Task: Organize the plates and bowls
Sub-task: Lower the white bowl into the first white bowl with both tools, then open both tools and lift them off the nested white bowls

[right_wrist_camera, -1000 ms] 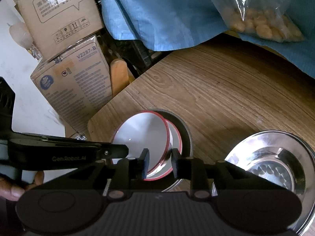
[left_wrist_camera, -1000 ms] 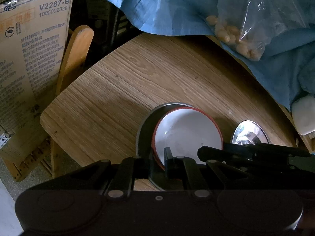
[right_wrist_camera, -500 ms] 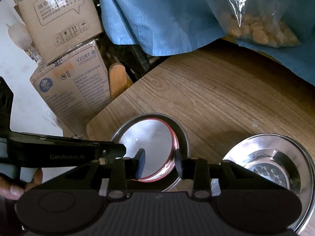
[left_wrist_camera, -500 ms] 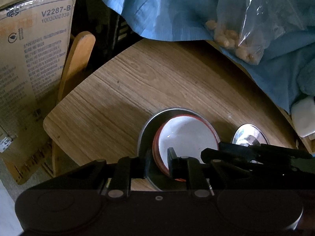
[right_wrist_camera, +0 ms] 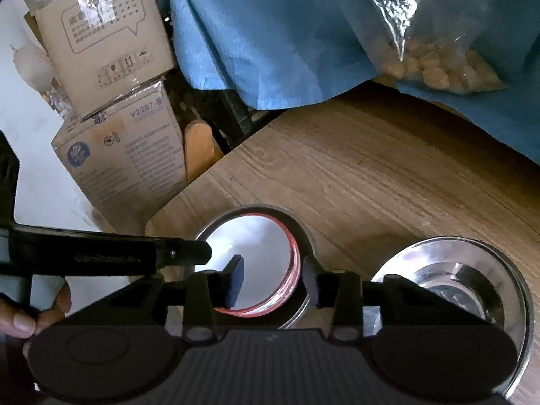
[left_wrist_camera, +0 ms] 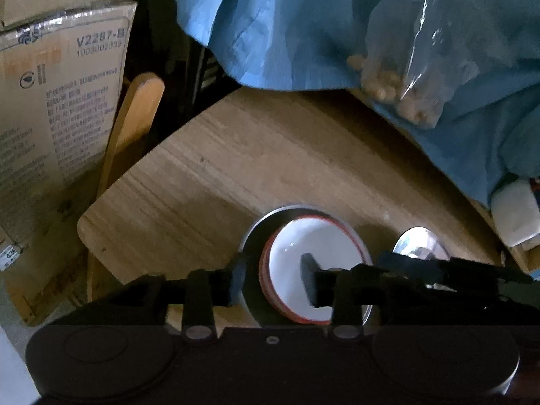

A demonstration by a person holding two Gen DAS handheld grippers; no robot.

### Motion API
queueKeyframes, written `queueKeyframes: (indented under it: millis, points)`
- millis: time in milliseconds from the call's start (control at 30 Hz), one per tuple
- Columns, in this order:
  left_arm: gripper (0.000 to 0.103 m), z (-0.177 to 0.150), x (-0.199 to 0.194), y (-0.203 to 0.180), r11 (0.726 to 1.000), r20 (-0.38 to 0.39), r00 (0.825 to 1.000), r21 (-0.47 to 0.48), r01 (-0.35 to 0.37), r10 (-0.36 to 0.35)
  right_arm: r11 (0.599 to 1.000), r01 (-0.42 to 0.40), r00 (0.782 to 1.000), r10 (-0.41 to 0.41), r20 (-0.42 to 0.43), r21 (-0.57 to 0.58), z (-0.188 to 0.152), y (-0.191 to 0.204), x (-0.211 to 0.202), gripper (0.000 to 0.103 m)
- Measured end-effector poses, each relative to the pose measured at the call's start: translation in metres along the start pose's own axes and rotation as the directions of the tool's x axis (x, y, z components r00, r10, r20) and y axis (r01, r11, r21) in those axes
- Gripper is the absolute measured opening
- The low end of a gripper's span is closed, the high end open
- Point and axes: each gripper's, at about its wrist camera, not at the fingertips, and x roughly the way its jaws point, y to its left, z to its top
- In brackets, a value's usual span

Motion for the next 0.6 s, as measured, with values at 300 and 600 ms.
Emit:
queueKeyframes:
  millis: [300, 600]
  points:
    - [0.087, 0.006, -0.015, 0.004, 1.0, 0.105, 0.994, -0.001, -0.028, 0.028, 0.999, 0.039, 0.997, -0.039, 0.06, 0.013, -0.001, -0.003, -0.008, 0.072]
    - [0.102, 0.003, -0.019, 0.021, 0.995, 0.138, 0.985, -0.028, -0.098, 0.1, 0.993, 0.116, 0.986, -0.117, 0.12, 0.013, -0.004, -0.011, -0.016, 0.103]
